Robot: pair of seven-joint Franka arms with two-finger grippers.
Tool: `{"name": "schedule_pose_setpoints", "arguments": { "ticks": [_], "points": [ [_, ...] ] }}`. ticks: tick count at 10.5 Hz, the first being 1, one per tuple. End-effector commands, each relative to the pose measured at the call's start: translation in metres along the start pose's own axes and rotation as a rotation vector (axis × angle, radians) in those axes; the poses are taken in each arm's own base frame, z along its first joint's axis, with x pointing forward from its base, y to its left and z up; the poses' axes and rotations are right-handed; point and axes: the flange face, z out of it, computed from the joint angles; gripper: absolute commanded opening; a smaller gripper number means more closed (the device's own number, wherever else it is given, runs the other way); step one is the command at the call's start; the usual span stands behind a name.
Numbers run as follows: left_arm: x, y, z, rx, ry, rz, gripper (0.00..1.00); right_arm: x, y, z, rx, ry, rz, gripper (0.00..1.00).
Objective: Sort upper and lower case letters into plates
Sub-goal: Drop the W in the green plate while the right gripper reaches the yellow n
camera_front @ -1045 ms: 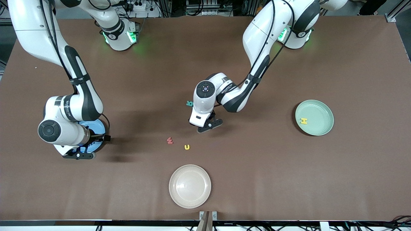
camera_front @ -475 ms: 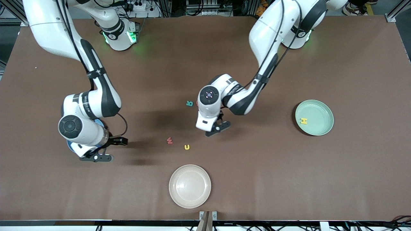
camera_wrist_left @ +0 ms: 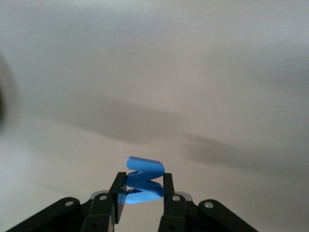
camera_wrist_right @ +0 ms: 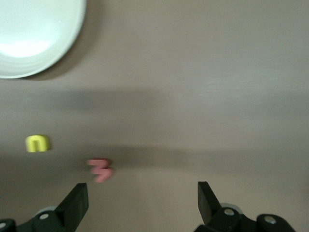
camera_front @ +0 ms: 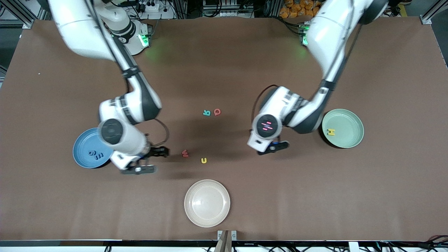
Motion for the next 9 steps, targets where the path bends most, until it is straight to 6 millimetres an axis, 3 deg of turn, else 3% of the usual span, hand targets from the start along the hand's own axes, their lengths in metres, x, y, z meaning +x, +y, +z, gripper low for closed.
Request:
{"name": "schedule_pose_setpoints", "arguments": {
  "ticks": [1,4,7,9],
  "points": [
    [-0.028,-0.09,0.035,0.07,0.016,0.156,0.0,0.006,-0.042,0.026,-0.001,0.001,-0.001,1.0],
    [-0.014,-0.198,0.077,0.109,0.068,0.25,0.0,0.006,-0.083,0.044,0.008,0.038,-0.052,1.0],
    [-0.007,-0.248,0.095,0.174,0.083,0.314,0.0,0.009,-0.115,0.068,0.017,0.098,-0.091,1.0],
    [-0.004,-0.265,0.105,0.162,0.11,0.34,0.0,0.005,-0.131,0.088,0.019,0.129,-0.098,1.0]
  ]
}}
